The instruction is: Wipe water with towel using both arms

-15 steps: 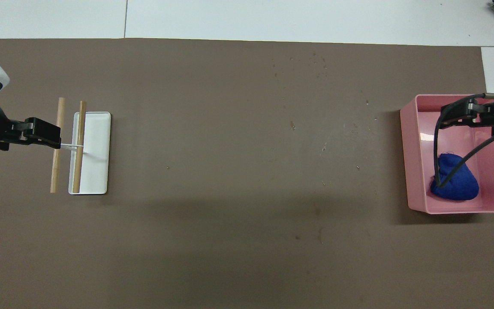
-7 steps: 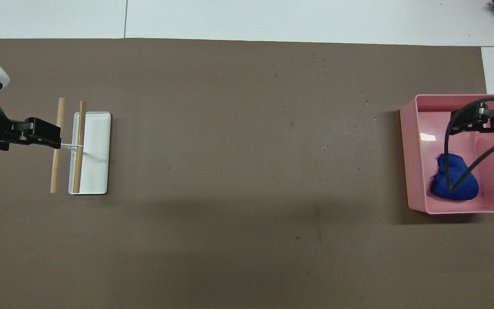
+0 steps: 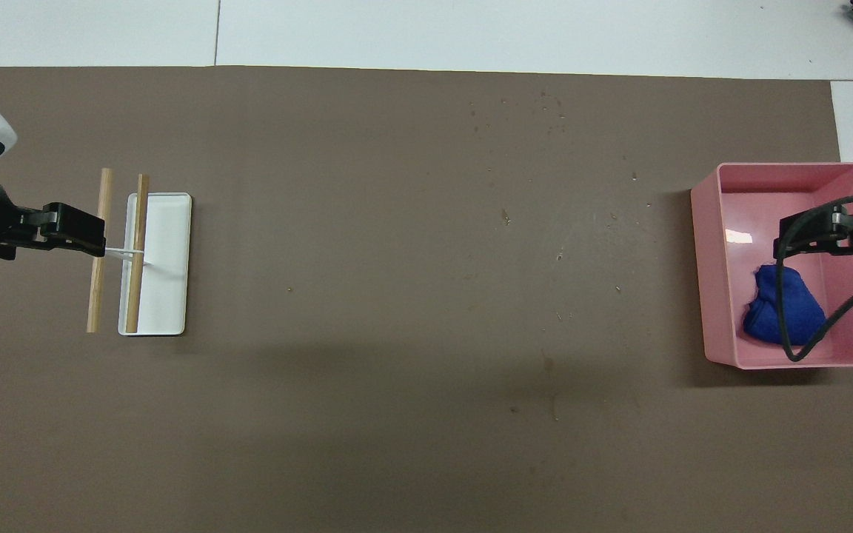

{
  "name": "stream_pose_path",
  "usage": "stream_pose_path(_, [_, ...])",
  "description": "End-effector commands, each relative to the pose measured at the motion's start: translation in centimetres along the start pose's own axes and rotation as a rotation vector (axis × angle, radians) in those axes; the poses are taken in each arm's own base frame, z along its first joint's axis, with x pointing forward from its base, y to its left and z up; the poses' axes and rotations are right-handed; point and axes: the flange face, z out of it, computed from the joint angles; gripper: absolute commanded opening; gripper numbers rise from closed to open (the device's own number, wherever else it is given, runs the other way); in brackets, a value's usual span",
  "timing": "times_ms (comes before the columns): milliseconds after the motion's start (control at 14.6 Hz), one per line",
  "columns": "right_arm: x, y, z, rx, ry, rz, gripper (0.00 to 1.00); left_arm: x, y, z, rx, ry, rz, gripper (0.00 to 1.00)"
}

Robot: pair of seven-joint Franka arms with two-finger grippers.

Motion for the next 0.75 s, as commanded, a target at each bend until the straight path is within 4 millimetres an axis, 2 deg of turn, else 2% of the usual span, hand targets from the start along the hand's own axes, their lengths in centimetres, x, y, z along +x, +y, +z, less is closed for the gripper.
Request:
stream_pose_path(0, [-0.92, -0.49, 0.23, 0.017, 0.006, -0.034, 1.00, -0.71, -0.16, -0.04, -0.001, 0.008, -0.007, 1.00])
stream_pose_path(685, [-0.60, -0.91, 0.18, 0.006, 0.028, -0.041, 1.00, -0.72, -0.16, -0.03, -0.001, 0.006, -0.006, 1.00])
